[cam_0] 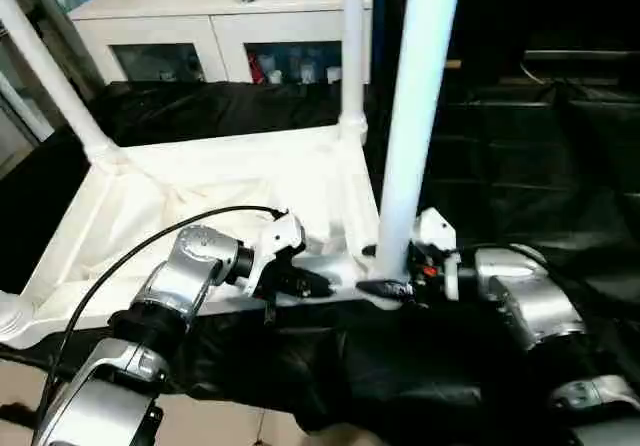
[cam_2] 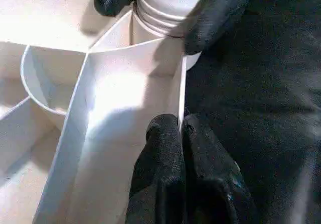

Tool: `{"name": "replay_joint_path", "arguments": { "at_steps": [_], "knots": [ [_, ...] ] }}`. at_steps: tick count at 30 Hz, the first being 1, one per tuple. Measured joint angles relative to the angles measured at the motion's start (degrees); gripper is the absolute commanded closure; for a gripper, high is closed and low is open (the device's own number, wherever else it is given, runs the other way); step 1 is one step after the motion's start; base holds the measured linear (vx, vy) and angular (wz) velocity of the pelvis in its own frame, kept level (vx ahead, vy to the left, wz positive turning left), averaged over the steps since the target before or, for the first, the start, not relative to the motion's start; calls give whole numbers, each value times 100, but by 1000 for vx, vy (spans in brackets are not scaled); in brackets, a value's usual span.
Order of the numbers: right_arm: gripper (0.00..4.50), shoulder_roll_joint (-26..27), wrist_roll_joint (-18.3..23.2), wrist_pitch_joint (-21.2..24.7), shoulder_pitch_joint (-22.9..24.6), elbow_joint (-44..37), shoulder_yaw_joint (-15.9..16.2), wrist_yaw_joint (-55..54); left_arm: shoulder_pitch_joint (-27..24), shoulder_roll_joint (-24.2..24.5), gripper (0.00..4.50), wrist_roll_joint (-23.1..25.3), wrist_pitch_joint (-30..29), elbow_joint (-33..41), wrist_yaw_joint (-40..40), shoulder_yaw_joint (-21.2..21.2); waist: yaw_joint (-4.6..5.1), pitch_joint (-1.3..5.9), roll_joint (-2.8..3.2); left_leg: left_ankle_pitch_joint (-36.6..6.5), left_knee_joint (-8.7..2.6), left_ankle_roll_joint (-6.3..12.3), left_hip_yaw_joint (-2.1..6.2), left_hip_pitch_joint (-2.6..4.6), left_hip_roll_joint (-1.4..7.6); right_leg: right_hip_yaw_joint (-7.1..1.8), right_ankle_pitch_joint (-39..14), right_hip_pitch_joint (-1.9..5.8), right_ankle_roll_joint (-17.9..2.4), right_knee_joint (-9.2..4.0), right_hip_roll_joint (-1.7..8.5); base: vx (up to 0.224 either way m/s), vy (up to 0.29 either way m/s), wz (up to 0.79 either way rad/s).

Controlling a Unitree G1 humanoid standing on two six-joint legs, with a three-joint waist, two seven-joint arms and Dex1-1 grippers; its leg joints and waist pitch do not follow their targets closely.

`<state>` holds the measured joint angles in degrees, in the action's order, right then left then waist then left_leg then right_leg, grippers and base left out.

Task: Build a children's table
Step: Rotate leg to tighten

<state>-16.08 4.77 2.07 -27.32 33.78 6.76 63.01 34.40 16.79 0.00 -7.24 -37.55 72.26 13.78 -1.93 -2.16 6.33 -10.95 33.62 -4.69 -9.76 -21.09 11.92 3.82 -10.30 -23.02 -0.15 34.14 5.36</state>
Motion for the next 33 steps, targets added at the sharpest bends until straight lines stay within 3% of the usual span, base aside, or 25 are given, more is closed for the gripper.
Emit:
{"name": "replay_joint_path", "arguments": {
  "at_steps": [8, 14, 15, 20, 25, 29, 31, 33],
  "knots": [
    [178, 864, -268, 21, -718, 1107, -665, -3207, 369, -837, 450, 247, -312, -431, -1985, -299, 88, -4, -28, 3, 4, 0, 2, 9, -6, -8, 4, 3, -4, -5, 1, 0, 0, 0],
    [178, 1098, -322, 23, -991, 1418, -806, -4136, 389, -1114, 450, 263, -496, -374, -2526, -396, 73, -1, -26, 3, -8, 6, -1, -1, -4, 2, 0, 0, 1, -11, 1, 0, 0, 0],
    [122, 1111, -328, 12, -1010, 1446, -820, -4170, 386, -1123, 450, 265, -500, -366, -2558, -396, 71, -1, -27, 3, -7, 7, -1, -2, -4, 2, 0, -1, 1, -11, 1, 0, 0, 0],
    [72, 1187, -324, -122, -1071, 1619, -869, -4176, 360, -1129, 450, 267, -498, -360, -2600, -391, 89, -2, -35, 1, -6, 2, -3, -1, -4, -1, 0, 1, 1, -9, 1, 0, 0, 0],
    [72, 1131, -320, -280, -1087, 1694, -828, -3669, 220, -955, 450, 263, -479, -122, -2282, -359, 164, -10, -47, -1, -9, 7, -1, -8, -2, 2, -1, -5, 2, -12, 0, 0, 0, 0],
    [72, 870, -310, -406, -1033, 1660, -677, -2741, 175, -731, 450, 198, -475, 17, -1789, -267, 157, -12, -48, 6, -5, 44, -3, -11, 0, 11, -4, -19, 0, -11, -1, 0, 0, 0],
    [72, 686, -306, -482, -931, 1550, -530, -2245, 159, -623, 450, 185, -408, 28, -1534, -214, 136, -12, -46, 6, -1, 46, -2, -10, 0, 14, -4, -21, 0, -11, 0, 0, 0, 0],
    [72, 273, -289, -605, -716, 1215, -169, -1240, 90, -378, 450, 86, -273, 95, -1013, -82, 75, -12, -47, 5, 6, 47, -2, -10, 2, 13, -3, -20, 0, -8, 0, 0, 0, 0]
  ]
}}
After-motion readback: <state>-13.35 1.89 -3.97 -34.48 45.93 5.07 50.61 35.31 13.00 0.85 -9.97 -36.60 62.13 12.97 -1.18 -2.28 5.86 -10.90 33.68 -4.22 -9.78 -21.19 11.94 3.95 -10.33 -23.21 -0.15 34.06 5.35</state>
